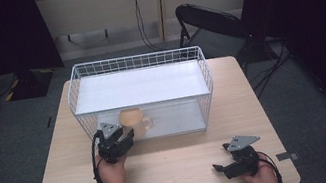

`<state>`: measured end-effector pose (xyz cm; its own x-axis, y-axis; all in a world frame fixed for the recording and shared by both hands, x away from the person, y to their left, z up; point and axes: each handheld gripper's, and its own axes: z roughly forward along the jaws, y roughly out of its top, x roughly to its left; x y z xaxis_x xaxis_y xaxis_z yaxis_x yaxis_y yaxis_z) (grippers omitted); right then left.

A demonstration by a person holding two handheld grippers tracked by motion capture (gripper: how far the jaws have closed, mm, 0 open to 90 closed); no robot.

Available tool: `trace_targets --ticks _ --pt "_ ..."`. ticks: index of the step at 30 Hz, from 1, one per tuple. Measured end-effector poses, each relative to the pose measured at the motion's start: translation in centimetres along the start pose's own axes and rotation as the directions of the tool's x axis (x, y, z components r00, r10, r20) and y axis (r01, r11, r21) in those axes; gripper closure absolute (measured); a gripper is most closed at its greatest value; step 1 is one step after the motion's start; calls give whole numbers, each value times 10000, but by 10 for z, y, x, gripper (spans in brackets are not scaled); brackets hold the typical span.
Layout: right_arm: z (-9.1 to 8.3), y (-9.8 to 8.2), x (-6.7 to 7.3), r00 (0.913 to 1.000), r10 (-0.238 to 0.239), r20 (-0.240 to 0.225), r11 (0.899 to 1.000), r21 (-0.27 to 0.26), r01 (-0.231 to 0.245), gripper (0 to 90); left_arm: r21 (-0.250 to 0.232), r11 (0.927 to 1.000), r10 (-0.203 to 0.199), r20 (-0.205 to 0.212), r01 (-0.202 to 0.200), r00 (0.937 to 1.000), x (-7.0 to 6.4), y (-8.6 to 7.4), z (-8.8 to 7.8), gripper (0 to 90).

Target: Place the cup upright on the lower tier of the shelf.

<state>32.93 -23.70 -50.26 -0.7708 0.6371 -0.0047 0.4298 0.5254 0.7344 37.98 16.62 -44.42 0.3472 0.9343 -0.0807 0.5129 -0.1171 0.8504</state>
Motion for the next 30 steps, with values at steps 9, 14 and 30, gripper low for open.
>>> trace_targets --ticks 9,14,30 --pt "0 0 0 10000 1 0 10000 1 -1 141 13 9999 -104 62 104 9999 1 1 2 658" --pt "0 0 0 10000 -1 1 10000 1 1 141 207 9998 -18 75 16 10000 3 1 3 707" --pt "0 0 0 10000 -2 3 10000 -3 2 141 286 9995 -100 -209 106 9997 6 1 5 820"
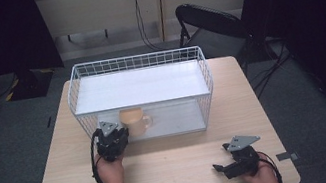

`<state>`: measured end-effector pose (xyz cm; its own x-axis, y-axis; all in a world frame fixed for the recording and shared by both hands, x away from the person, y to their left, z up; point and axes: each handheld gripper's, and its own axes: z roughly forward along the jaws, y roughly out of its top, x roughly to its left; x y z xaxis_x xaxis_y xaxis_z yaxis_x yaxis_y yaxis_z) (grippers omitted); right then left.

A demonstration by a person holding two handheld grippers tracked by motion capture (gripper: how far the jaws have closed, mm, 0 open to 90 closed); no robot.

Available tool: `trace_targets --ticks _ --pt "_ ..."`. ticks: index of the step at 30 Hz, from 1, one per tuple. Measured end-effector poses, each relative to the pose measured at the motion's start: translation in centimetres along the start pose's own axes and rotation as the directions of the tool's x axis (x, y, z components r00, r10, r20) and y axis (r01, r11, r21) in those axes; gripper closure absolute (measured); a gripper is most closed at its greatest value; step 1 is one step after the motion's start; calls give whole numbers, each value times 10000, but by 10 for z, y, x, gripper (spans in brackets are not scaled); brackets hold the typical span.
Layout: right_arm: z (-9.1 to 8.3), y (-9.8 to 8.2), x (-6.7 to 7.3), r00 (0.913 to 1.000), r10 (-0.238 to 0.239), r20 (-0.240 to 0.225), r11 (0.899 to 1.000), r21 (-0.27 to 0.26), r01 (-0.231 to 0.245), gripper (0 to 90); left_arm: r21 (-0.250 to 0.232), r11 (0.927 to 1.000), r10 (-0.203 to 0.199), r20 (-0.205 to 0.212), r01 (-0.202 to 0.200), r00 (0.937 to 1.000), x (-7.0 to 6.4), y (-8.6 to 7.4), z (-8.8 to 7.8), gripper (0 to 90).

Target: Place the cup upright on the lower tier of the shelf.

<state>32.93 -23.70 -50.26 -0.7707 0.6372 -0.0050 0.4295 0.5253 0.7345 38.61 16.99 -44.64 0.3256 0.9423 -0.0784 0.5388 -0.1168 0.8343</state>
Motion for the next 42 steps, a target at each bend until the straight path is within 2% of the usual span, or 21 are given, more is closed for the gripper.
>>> trace_targets --ticks 4,6,11,14,21,35,39,40,42 --pt "0 0 0 10000 0 -2 10000 3 0 141 43 10000 -7 85 7 10000 1 0 0 791" --pt "0 0 0 10000 1 -2 10000 5 -1 141 60 10000 -16 113 16 9999 2 0 -1 710" --pt "0 0 0 10000 3 -4 10000 4 -3 141 166 9996 -247 398 240 9989 4 -1 -2 432" --pt "0 0 0 10000 2 -4 10000 3 -2 141 251 9991 -360 627 345 9974 7 -3 -1 331" --pt "0 0 0 10000 4 -5 10000 5 -4 141 361 9993 98 865 -129 9962 7 -6 -3 223" --pt "0 0 0 10000 4 -3 10000 4 -4 141 239 9992 298 1308 -332 9910 11 -9 -14 184" --pt "0 0 0 10000 4 -2 10000 1 -4 141 267 9989 333 1663 -383 9855 12 -12 -17 184" --pt "0 0 0 10000 0 -2 10000 2 0 141 310 9981 484 1611 -541 9858 13 -12 -18 184" --pt "0 0 0 10000 10 8 10000 -1 -10 141 262 9984 456 1673 -507 9848 13 -13 -20 185"
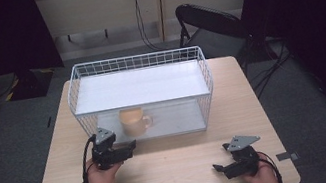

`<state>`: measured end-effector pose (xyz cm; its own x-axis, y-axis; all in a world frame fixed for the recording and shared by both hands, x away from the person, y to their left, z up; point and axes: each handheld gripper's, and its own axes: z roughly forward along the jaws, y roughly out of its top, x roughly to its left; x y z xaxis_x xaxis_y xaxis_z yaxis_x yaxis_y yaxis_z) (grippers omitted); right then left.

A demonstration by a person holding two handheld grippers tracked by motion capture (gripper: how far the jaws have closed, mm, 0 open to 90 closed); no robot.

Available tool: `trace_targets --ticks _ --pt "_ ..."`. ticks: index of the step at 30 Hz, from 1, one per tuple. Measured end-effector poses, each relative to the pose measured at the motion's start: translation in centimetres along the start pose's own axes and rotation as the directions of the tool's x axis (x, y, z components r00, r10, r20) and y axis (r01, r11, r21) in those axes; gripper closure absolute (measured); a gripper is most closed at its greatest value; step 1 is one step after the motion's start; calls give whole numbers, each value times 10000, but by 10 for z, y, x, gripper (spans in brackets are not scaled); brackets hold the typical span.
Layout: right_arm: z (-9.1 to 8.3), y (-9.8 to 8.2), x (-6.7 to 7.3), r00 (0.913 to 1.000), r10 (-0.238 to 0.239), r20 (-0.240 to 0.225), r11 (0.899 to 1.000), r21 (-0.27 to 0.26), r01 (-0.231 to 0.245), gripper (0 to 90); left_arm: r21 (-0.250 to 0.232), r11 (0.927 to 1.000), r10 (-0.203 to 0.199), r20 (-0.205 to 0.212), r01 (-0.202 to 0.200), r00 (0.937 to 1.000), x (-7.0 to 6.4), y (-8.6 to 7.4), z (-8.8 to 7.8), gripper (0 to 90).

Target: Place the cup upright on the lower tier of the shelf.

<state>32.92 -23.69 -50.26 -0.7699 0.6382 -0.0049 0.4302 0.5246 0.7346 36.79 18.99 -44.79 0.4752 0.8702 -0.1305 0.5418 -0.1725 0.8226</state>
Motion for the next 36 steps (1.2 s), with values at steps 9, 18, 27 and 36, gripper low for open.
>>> trace_targets --ticks 9,18,27,36 --pt "0 0 0 10000 3 2 10000 0 -3 141 33 9999 160 247 -161 9996 4 -6 -8 185" --pt "0 0 0 10000 6 -7 10000 -10 -6 141 79 9996 284 352 -287 9990 9 -14 -18 182" --pt "0 0 0 10000 18 -1 10000 -15 -18 141 220 9985 498 397 -507 9980 18 -23 -27 185" --pt "0 0 0 10000 14 0 10000 -13 -14 141 388 9979 509 218 -517 9985 31 -36 -36 189"
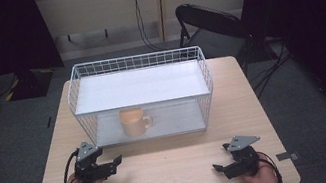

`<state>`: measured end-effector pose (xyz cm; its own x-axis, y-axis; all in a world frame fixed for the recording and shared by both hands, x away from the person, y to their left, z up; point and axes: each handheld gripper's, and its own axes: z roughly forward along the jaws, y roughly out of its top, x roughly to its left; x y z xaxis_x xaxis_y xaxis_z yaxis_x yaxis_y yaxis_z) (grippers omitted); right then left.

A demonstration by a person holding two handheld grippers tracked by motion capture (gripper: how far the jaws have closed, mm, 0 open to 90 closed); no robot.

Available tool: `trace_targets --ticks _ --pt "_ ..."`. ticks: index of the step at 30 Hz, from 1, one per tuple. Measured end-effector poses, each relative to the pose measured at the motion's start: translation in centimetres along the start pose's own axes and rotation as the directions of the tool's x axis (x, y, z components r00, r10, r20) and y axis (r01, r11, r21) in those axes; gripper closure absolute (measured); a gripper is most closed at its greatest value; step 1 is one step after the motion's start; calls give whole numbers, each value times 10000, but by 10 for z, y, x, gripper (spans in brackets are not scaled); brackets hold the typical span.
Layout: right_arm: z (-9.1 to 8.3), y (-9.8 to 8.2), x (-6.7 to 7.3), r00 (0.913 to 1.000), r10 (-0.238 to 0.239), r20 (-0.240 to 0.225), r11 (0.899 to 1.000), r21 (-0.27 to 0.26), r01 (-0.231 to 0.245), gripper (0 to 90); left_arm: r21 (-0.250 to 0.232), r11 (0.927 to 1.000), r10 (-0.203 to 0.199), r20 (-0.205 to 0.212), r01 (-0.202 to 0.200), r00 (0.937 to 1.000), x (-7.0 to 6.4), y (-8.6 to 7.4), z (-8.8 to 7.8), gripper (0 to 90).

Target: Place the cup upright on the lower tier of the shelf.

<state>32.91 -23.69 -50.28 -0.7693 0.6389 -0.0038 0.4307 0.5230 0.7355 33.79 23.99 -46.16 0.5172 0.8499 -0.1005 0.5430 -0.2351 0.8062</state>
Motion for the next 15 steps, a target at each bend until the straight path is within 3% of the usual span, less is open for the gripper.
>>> trace_targets --ticks 15 --pt "0 0 0 10000 3 3 10000 -5 -3 141 637 9976 252 223 -266 9994 6 -16 1 177"
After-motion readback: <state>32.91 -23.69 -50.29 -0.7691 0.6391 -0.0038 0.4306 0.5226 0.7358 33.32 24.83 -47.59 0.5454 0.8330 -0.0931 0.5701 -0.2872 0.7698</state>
